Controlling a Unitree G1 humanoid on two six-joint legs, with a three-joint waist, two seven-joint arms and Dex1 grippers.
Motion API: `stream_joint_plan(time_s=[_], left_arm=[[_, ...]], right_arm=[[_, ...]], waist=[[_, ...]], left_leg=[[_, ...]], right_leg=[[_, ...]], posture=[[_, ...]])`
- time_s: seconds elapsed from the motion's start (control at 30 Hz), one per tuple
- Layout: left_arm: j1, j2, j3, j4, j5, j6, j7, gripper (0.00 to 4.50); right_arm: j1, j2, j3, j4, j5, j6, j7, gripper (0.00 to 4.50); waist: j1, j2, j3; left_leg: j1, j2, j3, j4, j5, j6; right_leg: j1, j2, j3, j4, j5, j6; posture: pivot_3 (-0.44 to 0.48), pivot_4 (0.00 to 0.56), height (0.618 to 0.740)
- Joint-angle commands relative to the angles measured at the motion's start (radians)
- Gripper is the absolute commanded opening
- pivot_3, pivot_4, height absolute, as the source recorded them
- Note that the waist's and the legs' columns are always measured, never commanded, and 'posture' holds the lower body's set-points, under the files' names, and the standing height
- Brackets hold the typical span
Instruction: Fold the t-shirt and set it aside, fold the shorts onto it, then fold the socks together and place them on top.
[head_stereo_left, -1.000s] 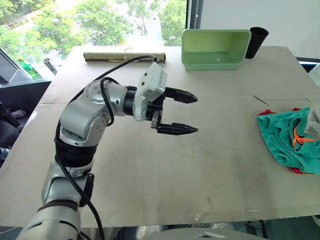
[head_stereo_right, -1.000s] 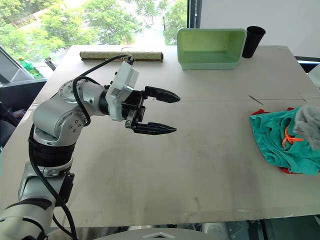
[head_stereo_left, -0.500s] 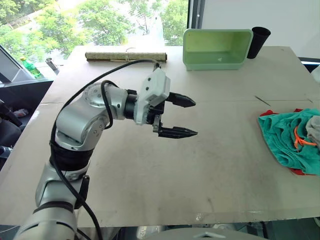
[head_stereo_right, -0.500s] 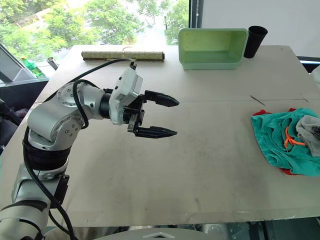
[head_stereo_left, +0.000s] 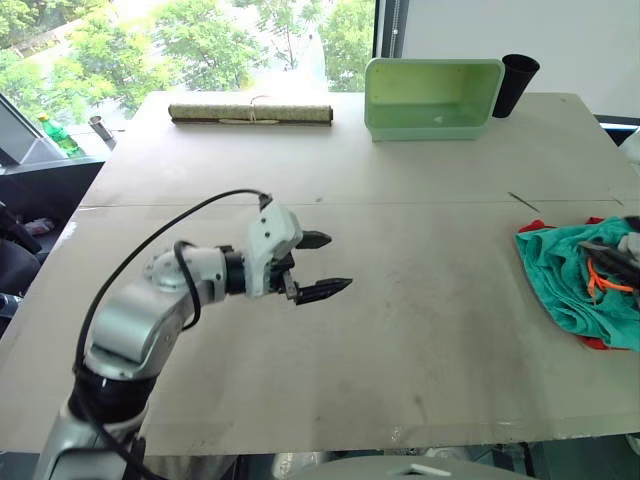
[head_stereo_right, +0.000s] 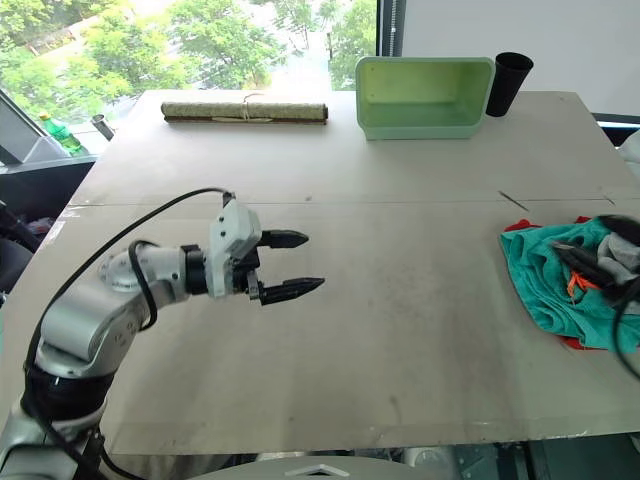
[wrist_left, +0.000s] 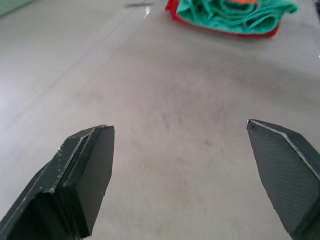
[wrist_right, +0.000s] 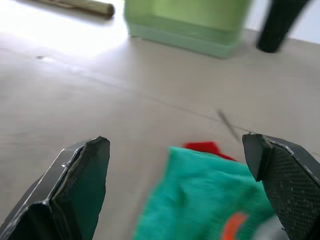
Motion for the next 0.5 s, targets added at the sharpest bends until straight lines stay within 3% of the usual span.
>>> stream_joint_plan(time_s=[0.03,0.27,0.5], left_arm=[[0.188,-0.060,0.046,-0.103,0.055,-0.099,0.112,4.50],[0.474,-0.140,0.073,-0.148,0.109,-0.233,0.191,4.50],[0.592,-0.161,0.035,-0.127,0.177,-0.338,0.205,4.50]], right_arm=[[0.045,0.078,0.236,-0.077,-0.082,-0.176,0.093,4.48],[0.110,0.167,0.478,0.015,-0.239,-0.388,0.141,4.48],[0.115,0.211,0.553,0.121,-0.318,-0.523,0.140,4.48]], waist=[[-0.002,0.000,-0.001],[0.006,0.001,0.000],[0.003,0.002,0.000]], left_leg=[[0.001,0.000,0.000,-0.001,0.000,0.000],[0.001,0.000,-0.002,0.000,0.000,-0.001],[0.001,0.000,-0.002,0.000,-0.001,-0.001]], right_leg=[[0.000,0.000,0.000,-0.001,0.000,0.000],[0.000,-0.001,-0.002,-0.002,-0.002,-0.003],[0.000,-0.002,-0.002,-0.002,-0.002,-0.004]], posture=[[0.000,0.150,0.740],[0.000,0.150,0.740],[0.000,0.150,0.740]])
